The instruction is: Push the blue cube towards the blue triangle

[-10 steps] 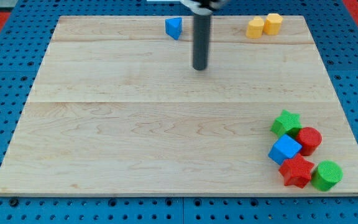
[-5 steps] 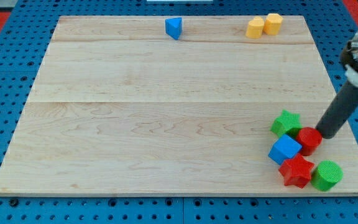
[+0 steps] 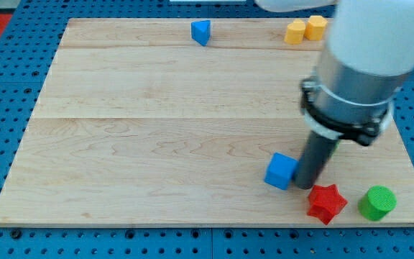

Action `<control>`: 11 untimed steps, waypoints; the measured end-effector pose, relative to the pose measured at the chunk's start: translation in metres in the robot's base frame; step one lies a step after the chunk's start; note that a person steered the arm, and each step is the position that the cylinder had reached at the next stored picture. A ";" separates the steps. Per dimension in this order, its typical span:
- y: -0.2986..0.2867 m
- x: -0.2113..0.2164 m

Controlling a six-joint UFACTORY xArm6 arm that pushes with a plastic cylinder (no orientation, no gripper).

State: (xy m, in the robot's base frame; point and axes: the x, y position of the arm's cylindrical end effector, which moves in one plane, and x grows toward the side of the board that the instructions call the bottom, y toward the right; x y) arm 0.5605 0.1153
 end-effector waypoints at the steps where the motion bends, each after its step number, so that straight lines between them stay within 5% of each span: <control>1: -0.034 -0.001; 3: -0.107 -0.076; 5: -0.197 -0.078; 9: -0.331 -0.200; 11: -0.241 -0.221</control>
State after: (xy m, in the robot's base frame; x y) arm 0.3396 -0.1262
